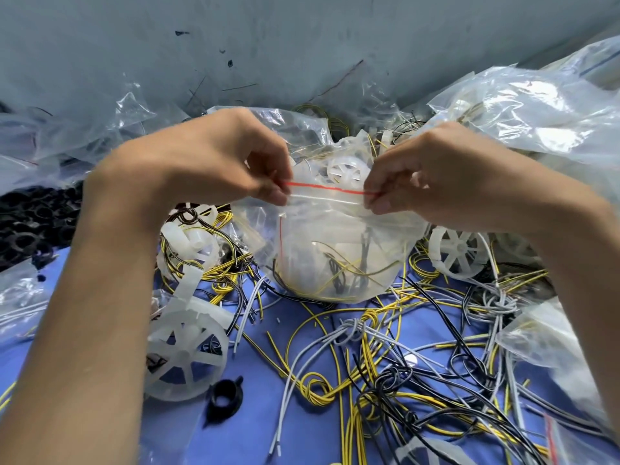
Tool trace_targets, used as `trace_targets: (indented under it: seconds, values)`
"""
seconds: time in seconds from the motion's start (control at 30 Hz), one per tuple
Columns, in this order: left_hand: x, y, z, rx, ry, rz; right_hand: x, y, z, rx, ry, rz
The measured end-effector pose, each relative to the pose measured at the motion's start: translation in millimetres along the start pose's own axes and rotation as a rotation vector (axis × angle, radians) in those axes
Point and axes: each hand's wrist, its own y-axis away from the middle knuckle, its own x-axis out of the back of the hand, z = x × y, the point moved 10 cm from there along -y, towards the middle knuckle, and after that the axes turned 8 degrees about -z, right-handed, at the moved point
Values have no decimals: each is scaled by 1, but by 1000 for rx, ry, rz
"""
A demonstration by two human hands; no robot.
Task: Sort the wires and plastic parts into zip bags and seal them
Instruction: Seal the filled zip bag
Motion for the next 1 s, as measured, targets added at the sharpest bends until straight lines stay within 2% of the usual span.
trace_targets:
  seconds: [0.2,0.33,0.47,0.77,1.0]
  values:
    - [3,-4,-6,23,-34,41,-1,-3,-3,7,57,51]
    - [-1,-2,-10,30,-20,-5,-2,-1,4,-23,-14,-2]
    - [-2,4,-25,111,-29,-73,-5,4,8,-38,-32,-102]
    - [7,8,-33,166,-94,-1,-5,-2,5,-26,30,10]
    - [3,15,-49,213,-32,-74,-3,0,-1,38,-23,6]
